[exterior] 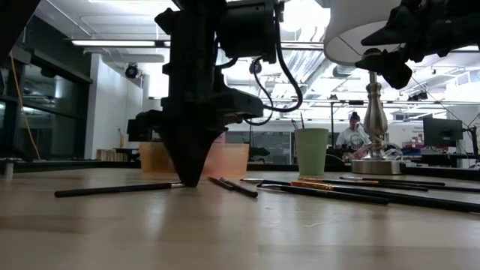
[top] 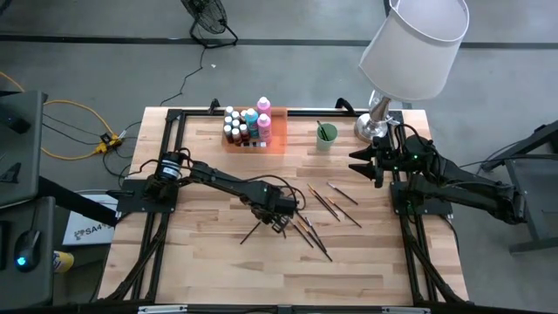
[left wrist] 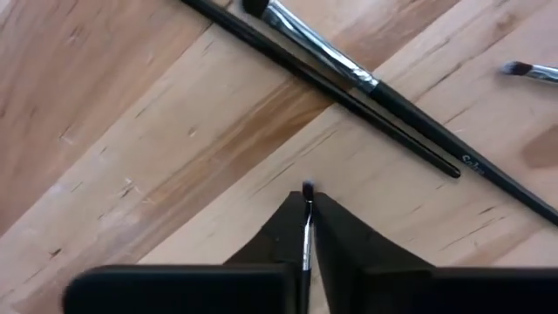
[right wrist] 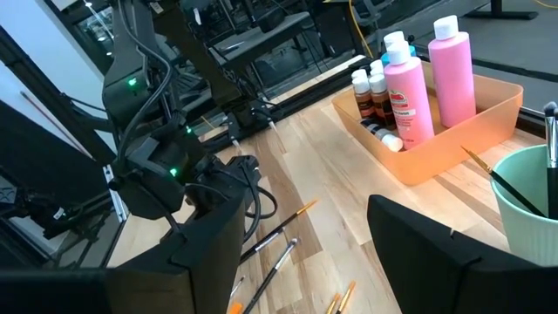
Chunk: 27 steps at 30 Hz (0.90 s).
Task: Pick & Place Paint Supplies
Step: Put the silver paint brush into the green cup
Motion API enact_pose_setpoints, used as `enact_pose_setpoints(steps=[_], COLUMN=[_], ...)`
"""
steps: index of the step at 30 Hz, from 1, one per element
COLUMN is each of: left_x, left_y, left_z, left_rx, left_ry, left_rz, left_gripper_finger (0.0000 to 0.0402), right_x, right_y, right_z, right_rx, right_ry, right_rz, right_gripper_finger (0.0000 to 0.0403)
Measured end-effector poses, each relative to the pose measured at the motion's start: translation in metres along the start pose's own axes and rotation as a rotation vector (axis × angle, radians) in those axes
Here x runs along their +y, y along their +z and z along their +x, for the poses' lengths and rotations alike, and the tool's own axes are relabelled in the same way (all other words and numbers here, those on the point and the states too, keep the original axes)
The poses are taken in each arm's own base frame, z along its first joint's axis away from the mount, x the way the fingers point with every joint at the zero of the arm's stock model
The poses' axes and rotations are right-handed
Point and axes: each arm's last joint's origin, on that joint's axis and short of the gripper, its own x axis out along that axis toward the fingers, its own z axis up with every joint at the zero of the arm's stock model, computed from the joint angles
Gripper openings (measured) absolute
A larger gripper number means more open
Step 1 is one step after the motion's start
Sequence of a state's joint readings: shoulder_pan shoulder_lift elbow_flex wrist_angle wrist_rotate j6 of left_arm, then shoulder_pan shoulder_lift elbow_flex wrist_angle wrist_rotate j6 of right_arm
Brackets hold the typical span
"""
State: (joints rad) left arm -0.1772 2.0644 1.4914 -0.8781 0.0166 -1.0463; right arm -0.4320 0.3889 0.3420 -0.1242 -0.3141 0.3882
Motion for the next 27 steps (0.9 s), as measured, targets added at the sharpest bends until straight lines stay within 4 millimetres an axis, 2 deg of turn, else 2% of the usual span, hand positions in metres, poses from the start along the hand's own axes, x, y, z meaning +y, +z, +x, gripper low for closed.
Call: enact_pose_setpoints(steps=[3,17,23,27], left_x=[-0.001,-0.004,-0.016,-0.026], left_y=[0.0,0.002,0.009,0.014], left_z=[0.0,-0.007,-0.034,-0.064], left_rx=[-0.004,-0.031,-0.092,-0.167], left_ry=[-0.007,-0.028,-0.063,-0.054], left_rz=[0.026,0.159,0.233,0.282], left_gripper_finger=[0.0005,0.0,0.0,0.0], right_x=[0.0,0.0,0.0,0.0], right_y=[0.0,0.0,0.0,0.0], right_z=[0.0,0.0,0.0,0.0], right_rx=[0.0,0.0,0.0,0.0], right_ry=[0.0,0.0,0.0,0.0], right_rz=[0.0,0.0,0.0,0.0], right_gripper_finger=[0.0237,0.0237,0.0237,0.0237])
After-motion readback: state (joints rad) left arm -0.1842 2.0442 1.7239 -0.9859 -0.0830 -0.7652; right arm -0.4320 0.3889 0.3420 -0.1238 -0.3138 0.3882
